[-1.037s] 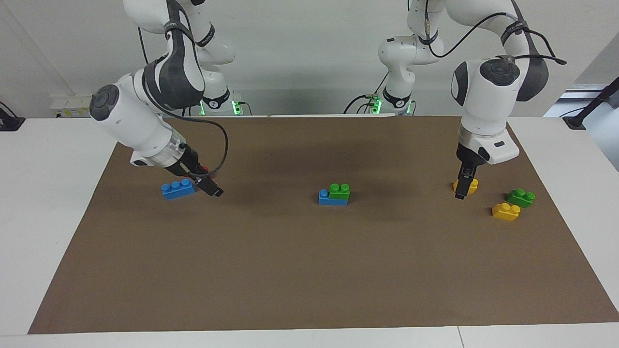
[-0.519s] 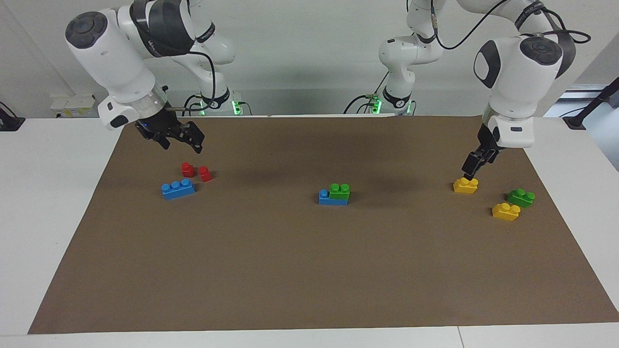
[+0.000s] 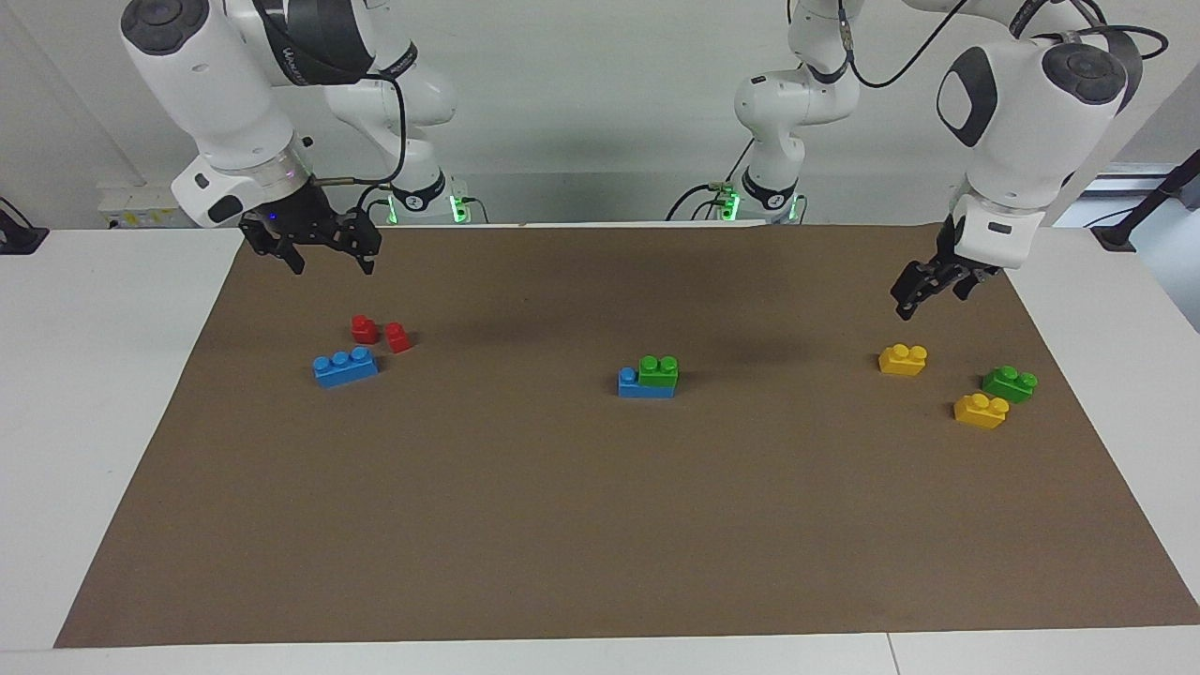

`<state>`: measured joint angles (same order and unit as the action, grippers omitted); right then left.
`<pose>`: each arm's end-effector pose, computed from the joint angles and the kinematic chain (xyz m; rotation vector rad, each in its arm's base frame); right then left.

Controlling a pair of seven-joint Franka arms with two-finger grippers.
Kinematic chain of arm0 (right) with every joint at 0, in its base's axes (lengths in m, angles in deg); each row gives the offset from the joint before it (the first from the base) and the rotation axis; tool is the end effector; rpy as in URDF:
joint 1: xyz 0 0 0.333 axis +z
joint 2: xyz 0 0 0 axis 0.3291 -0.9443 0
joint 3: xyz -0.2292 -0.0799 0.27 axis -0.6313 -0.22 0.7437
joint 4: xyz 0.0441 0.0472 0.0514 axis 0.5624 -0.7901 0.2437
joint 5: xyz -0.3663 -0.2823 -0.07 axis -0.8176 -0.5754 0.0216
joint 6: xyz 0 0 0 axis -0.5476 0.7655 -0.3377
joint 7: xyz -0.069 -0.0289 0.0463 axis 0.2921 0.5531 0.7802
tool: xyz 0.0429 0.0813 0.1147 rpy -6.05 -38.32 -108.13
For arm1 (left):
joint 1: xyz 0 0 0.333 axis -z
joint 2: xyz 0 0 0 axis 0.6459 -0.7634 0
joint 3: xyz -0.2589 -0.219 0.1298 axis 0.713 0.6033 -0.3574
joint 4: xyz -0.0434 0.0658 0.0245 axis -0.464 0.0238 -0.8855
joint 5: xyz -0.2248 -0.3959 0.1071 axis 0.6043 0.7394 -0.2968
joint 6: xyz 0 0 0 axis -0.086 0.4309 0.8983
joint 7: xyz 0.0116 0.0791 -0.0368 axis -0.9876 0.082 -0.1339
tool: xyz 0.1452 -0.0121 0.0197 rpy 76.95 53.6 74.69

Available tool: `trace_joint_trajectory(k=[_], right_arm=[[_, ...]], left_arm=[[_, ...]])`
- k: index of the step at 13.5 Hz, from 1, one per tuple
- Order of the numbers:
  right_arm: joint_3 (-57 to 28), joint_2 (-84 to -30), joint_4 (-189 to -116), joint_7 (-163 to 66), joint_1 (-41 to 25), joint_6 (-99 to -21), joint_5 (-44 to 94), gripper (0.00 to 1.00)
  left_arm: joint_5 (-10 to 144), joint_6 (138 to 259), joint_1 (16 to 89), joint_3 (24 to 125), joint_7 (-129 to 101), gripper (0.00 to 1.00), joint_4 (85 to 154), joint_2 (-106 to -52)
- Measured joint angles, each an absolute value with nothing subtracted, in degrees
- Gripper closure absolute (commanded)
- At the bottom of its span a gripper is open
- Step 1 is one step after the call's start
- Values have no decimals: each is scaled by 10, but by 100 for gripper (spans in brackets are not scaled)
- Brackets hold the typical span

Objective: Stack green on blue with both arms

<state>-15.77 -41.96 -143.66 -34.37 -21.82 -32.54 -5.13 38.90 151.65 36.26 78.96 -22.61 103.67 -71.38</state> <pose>0.6222 0.0339 0.5850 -3.1355 0.0802 0.1386 0.6401 -0.0305 0.5787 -3.0875 -0.0815 0.1005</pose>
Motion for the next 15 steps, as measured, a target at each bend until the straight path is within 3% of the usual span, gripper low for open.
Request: trace_joint_trajectory(k=[15], right_arm=[[-157,-420,-1442,-345,-218,-325,-51,0]], left_arm=[[439,1494,350,790,-269,0,1004,-715]])
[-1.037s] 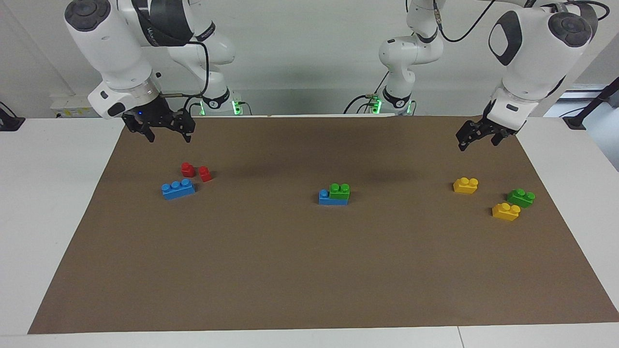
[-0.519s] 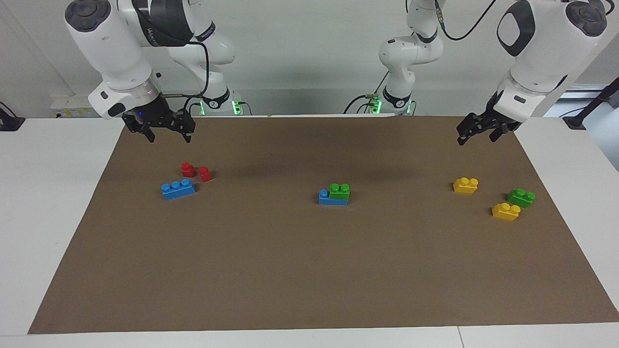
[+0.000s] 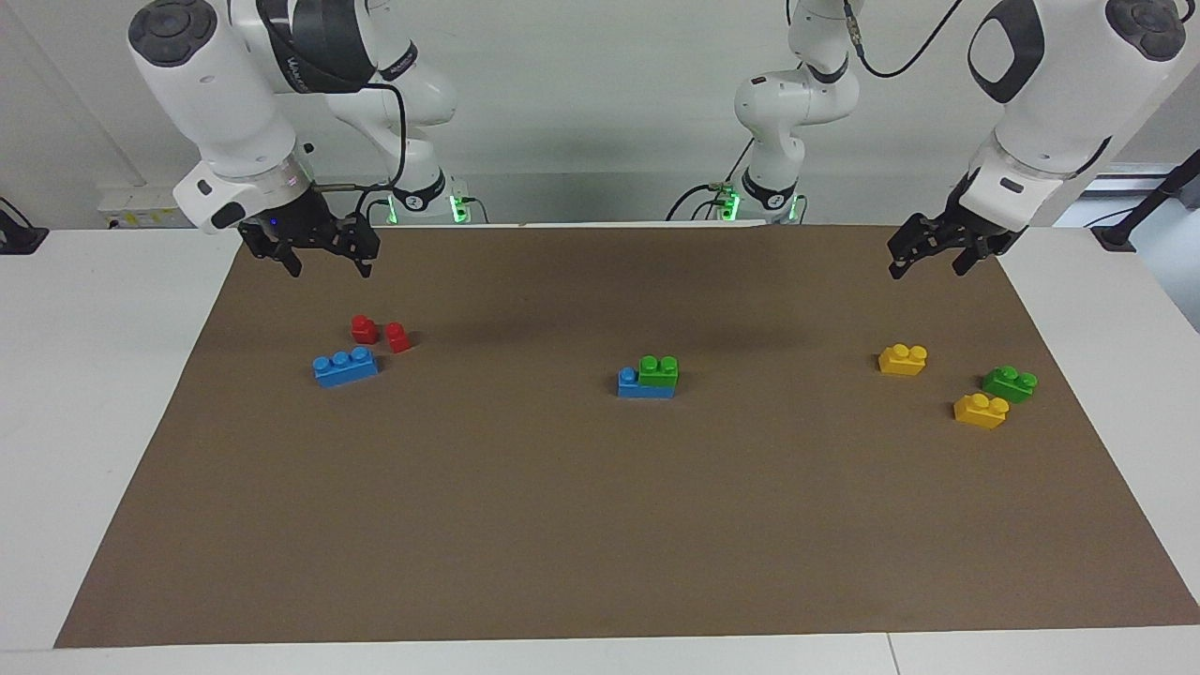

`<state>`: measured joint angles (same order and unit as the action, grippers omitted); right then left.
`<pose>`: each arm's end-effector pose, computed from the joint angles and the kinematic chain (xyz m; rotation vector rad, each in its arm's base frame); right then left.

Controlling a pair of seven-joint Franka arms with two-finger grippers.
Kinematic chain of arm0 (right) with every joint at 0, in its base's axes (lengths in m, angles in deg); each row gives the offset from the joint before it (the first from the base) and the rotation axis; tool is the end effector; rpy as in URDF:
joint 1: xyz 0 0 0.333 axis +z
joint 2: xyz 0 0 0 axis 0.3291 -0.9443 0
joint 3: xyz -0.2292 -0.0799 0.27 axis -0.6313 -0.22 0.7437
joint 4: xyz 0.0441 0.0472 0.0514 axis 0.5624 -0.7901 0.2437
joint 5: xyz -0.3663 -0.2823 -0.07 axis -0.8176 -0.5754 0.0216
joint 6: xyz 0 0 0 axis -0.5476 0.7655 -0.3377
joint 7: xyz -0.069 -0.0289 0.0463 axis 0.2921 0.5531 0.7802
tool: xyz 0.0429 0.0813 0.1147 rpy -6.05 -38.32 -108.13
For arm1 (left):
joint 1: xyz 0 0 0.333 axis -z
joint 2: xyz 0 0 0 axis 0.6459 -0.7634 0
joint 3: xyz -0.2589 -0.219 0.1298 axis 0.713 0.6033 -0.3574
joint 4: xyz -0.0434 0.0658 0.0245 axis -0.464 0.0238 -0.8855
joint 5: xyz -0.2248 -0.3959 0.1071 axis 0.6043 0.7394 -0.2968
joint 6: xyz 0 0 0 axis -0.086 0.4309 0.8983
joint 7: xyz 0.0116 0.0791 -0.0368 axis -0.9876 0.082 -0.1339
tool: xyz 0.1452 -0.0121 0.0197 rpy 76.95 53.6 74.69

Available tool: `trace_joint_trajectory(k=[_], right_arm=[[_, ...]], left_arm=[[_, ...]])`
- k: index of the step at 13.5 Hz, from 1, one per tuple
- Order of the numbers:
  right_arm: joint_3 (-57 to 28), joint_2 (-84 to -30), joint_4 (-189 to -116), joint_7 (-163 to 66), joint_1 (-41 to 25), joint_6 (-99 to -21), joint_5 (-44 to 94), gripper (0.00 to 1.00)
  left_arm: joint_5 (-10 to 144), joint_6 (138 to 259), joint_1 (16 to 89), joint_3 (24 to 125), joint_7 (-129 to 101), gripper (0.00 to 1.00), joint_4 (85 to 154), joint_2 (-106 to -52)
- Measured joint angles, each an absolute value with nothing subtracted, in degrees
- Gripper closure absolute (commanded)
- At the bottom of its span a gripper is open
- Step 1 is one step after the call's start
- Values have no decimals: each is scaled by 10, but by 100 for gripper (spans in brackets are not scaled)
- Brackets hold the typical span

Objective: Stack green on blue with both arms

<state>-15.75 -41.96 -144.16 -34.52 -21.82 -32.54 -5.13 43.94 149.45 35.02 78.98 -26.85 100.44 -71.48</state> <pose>0.6212 0.0341 0.5802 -3.1356 0.0756 0.1523 0.6403 -0.0296 0.6052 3.1000 0.0056 -0.0851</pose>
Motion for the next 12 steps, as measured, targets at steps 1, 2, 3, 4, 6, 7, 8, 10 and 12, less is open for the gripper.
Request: trace_joint_trajectory(k=[1,2,3,4,6,7,8,10,12], right_arm=[[-157,-420,-1442,-347,-218,-325,-51,0],[-157,-420,-1442,-351,-218,-325,-51,0],[-157,-420,-1442,-358,-218,-325,-51,0],[-157,-420,-1442,-362,-218,-325,-51,0],[-157,-420,-1442,-364,-218,-325,-51,0],[-157,-420,-1442,-364,-218,-325,-51,0],[-158,-420,-1442,-364,-218,-325,-51,0],[-158,-420,-1442,-364,-220,-325,-51,0],[-158,-420,-1442,-364,-222,-325,-51,0]], left_arm=[[439,1494,350,790,-269,0,1004,-715],[439,1495,350,791,-271,0,1004,-715],[437,1497,350,791,-273,0,1003,-715],[435,1500,350,792,-274,0,1003,-715],[434,1505,350,793,-275,0,1002,-715],[433,1506,350,794,-276,0,1002,-715],[433,1506,350,794,-276,0,1002,-715],[433,1506,350,794,-276,0,1002,-715],[433,1506,350,794,-276,0,1002,-715]])
